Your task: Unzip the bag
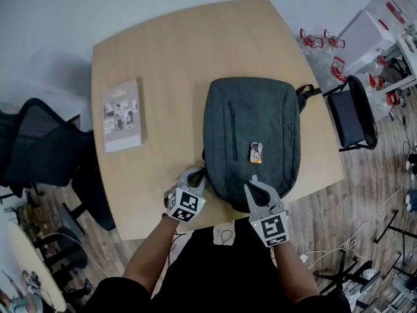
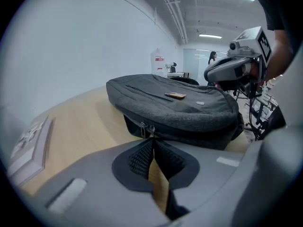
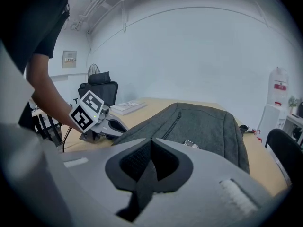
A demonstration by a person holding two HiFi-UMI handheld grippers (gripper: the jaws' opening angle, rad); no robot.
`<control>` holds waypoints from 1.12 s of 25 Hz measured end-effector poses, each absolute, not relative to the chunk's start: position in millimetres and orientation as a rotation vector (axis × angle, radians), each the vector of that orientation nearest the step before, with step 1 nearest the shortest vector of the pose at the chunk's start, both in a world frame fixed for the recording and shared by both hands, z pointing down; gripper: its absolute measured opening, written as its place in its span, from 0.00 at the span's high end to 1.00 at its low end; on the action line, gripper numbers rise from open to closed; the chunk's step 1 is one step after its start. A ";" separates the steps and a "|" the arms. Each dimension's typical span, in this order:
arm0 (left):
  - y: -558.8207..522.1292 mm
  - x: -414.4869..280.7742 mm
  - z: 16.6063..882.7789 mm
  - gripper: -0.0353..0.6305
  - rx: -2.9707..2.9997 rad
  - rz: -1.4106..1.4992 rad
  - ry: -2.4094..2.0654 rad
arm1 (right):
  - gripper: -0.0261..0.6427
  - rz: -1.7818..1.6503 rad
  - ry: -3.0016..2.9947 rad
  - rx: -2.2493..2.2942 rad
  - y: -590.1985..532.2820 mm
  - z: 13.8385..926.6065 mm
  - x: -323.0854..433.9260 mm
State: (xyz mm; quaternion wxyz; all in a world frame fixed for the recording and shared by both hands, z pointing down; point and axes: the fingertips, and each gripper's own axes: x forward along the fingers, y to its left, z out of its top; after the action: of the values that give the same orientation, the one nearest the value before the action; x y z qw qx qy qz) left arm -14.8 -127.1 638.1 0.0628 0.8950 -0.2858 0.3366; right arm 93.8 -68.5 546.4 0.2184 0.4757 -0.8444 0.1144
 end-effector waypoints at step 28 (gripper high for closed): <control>-123.5 -11.9 640.0 0.91 2.624 0.980 -0.796 | 0.79 0.028 -2.184 0.532 -1.0 614.2 68.7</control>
State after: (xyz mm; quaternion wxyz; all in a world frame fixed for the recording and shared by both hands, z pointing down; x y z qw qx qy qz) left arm -11.9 -123.5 640.0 0.1146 0.8951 -0.2717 0.3343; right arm 68.7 -1.0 614.2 0.4321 0.2135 -0.8761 0.0111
